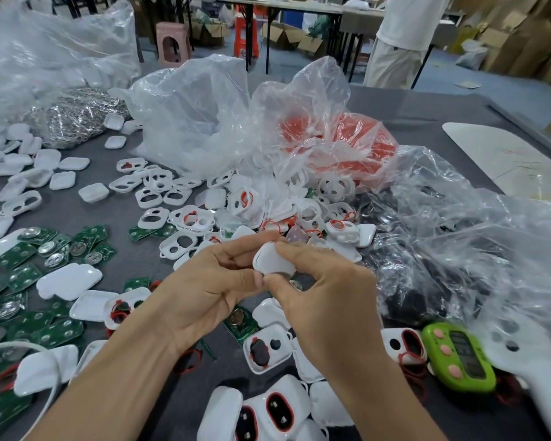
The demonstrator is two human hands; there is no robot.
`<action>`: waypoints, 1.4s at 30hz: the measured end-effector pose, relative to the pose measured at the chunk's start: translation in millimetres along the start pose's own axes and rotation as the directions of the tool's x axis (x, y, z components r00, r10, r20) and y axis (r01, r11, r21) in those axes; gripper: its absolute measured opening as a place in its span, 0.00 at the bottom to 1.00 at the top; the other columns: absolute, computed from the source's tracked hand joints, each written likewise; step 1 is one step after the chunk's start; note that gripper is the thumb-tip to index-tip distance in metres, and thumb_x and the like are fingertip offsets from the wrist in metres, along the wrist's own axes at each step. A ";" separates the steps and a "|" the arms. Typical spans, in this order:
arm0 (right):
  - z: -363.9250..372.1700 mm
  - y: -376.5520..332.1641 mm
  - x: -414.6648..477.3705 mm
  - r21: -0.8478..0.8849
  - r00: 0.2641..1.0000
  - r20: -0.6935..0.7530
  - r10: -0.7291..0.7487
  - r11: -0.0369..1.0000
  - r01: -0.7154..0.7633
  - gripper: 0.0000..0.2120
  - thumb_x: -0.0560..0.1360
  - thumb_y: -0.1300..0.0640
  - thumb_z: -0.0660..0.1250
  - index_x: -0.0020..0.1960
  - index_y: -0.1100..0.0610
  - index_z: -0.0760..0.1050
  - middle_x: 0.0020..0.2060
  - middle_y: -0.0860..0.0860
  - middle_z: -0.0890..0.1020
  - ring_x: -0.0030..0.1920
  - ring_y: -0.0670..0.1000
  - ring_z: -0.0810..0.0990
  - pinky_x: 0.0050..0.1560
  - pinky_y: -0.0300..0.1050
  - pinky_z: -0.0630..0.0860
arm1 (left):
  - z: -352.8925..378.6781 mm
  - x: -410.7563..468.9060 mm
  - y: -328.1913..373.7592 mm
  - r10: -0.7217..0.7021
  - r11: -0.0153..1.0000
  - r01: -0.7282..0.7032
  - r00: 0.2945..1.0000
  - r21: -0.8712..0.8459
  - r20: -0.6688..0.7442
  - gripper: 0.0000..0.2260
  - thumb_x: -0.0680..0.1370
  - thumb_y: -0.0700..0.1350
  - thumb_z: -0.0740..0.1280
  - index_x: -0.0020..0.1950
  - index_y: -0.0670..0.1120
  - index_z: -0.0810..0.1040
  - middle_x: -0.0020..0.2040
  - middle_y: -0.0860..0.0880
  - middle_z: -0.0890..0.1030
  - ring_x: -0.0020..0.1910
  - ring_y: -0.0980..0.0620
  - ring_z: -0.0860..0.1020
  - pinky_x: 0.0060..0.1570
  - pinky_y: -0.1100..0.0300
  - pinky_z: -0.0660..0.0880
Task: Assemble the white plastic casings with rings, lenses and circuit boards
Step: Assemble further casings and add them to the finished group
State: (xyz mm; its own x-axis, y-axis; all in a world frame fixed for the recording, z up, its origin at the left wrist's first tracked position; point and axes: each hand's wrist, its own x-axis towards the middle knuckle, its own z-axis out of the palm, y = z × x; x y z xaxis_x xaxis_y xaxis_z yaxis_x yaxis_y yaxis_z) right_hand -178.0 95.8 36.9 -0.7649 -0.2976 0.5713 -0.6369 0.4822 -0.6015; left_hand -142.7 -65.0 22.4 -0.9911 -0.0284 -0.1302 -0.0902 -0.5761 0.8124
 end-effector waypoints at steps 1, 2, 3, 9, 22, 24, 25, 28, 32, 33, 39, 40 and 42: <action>1.8 -0.4 -0.8 -0.031 0.999 -0.030 -0.012 0.999 0.011 0.22 0.61 0.58 0.85 0.54 0.54 0.87 0.48 0.49 0.88 0.45 0.46 0.87 0.47 0.46 0.85 | 0.7 -0.3 -0.1 0.002 1.000 -0.002 1.000 -0.018 -0.003 0.22 0.70 0.26 0.66 0.60 0.41 0.85 0.60 0.39 0.84 0.57 0.45 0.84 0.56 0.55 0.82; 3.4 -0.4 -1.1 -0.053 0.999 -0.052 -0.007 0.999 0.004 0.22 0.61 0.58 0.86 0.53 0.54 0.87 0.48 0.49 0.88 0.45 0.47 0.87 0.47 0.45 0.84 | 1.8 -0.5 -0.2 0.002 0.999 -0.002 1.000 -0.038 -0.001 0.22 0.70 0.26 0.66 0.60 0.41 0.85 0.60 0.39 0.84 0.58 0.45 0.84 0.54 0.55 0.83; 5.1 -0.4 -1.5 -0.067 0.998 -0.069 0.005 0.998 -0.010 0.22 0.61 0.58 0.86 0.53 0.54 0.87 0.48 0.50 0.88 0.46 0.47 0.87 0.49 0.43 0.83 | 3.0 -0.3 -0.3 -0.001 0.998 0.001 1.000 -0.057 0.002 0.22 0.71 0.26 0.68 0.61 0.42 0.84 0.61 0.39 0.84 0.59 0.45 0.84 0.53 0.56 0.83; 8.9 -2.6 -3.5 -0.076 0.991 -0.085 0.099 0.991 -0.105 0.17 0.66 0.55 0.82 0.54 0.54 0.87 0.47 0.49 0.88 0.45 0.49 0.87 0.46 0.45 0.83 | 14.0 2.3 -6.9 0.011 0.998 -0.016 0.996 -0.065 -0.088 0.19 0.72 0.31 0.70 0.61 0.42 0.85 0.59 0.36 0.84 0.56 0.42 0.85 0.50 0.58 0.82; 18.5 -5.6 -5.1 -0.133 0.986 -0.118 0.120 0.982 -0.136 0.20 0.64 0.59 0.84 0.56 0.56 0.86 0.43 0.51 0.87 0.43 0.52 0.85 0.52 0.37 0.72 | 22.6 4.3 -13.7 0.043 0.996 -0.061 0.973 -0.073 -0.225 0.15 0.76 0.30 0.65 0.56 0.39 0.86 0.40 0.43 0.86 0.36 0.49 0.85 0.35 0.63 0.81; 20.5 -4.9 -5.0 -0.176 0.990 -0.119 0.078 0.980 -0.098 0.21 0.63 0.59 0.85 0.55 0.56 0.86 0.42 0.51 0.87 0.43 0.52 0.86 0.51 0.37 0.73 | 23.5 4.1 -16.4 0.054 0.997 -0.069 0.963 -0.045 -0.263 0.15 0.78 0.28 0.62 0.59 0.38 0.84 0.33 0.44 0.83 0.26 0.52 0.80 0.28 0.64 0.77; 20.8 -3.9 -4.9 -0.177 0.993 -0.106 0.060 0.981 -0.079 0.21 0.62 0.59 0.85 0.55 0.56 0.86 0.43 0.51 0.87 0.43 0.52 0.86 0.52 0.37 0.73 | 23.9 3.9 -17.2 0.064 0.997 -0.074 0.958 -0.028 -0.279 0.15 0.79 0.28 0.62 0.60 0.38 0.84 0.31 0.45 0.82 0.24 0.53 0.78 0.26 0.64 0.75; 15.4 0.5 0.4 -0.027 0.991 0.017 0.131 0.991 -0.131 0.21 0.65 0.56 0.83 0.56 0.50 0.86 0.43 0.46 0.87 0.42 0.45 0.85 0.53 0.34 0.73 | 23.6 5.1 -15.8 0.083 0.993 -0.105 0.948 -0.056 -0.307 0.15 0.80 0.28 0.60 0.58 0.39 0.84 0.38 0.43 0.86 0.30 0.50 0.83 0.30 0.62 0.80; 2.7 11.4 11.2 0.375 0.858 0.264 0.440 0.773 -0.512 0.08 0.70 0.56 0.78 0.44 0.43 0.85 0.37 0.43 0.87 0.36 0.44 0.86 0.40 0.39 0.81 | 20.9 6.5 -13.1 0.120 0.984 -0.153 0.946 -0.088 -0.302 0.18 0.80 0.29 0.60 0.48 0.43 0.88 0.51 0.41 0.87 0.48 0.47 0.87 0.43 0.61 0.83; 0.2 13.3 12.9 0.426 0.825 0.311 0.472 0.707 -0.565 0.07 0.72 0.58 0.78 0.43 0.46 0.86 0.35 0.47 0.87 0.34 0.47 0.85 0.38 0.42 0.81 | 21.9 6.1 -14.0 0.131 0.986 -0.155 0.947 -0.062 -0.293 0.18 0.80 0.29 0.60 0.49 0.43 0.88 0.52 0.41 0.87 0.50 0.47 0.87 0.44 0.61 0.82; -7.4 15.6 14.3 0.433 0.882 0.318 0.349 0.774 -0.462 0.15 0.72 0.63 0.76 0.43 0.41 0.86 0.36 0.45 0.87 0.37 0.47 0.86 0.42 0.43 0.83 | 18.7 1.6 -20.9 0.408 0.835 -0.238 0.873 0.496 -0.268 0.10 0.76 0.31 0.72 0.46 0.46 0.84 0.45 0.45 0.88 0.43 0.48 0.86 0.43 0.59 0.83; -7.1 15.6 13.6 0.434 0.892 0.306 0.332 0.786 -0.441 0.16 0.72 0.63 0.76 0.43 0.40 0.86 0.36 0.44 0.87 0.38 0.47 0.86 0.42 0.43 0.83 | 18.4 1.3 -20.6 0.416 0.832 -0.240 0.867 0.500 -0.276 0.09 0.75 0.31 0.73 0.46 0.45 0.84 0.43 0.45 0.88 0.41 0.48 0.86 0.41 0.59 0.83; -6.0 15.5 12.1 0.433 0.892 0.298 0.340 0.785 -0.444 0.16 0.71 0.64 0.76 0.42 0.41 0.86 0.35 0.45 0.87 0.37 0.47 0.86 0.41 0.43 0.84 | 17.8 0.8 -20.8 0.409 0.841 -0.231 0.864 0.490 -0.294 0.08 0.74 0.30 0.74 0.46 0.43 0.83 0.42 0.44 0.88 0.39 0.47 0.86 0.38 0.60 0.82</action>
State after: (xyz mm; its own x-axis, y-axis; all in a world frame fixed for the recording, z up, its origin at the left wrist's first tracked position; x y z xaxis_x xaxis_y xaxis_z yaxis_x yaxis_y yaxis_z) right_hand -196.6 104.6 37.8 -0.9274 -0.3474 0.1387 -0.2022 0.1538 -0.9672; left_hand -143.3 -38.5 15.5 -0.8643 -0.5003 0.0526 0.1053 -0.0777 0.9914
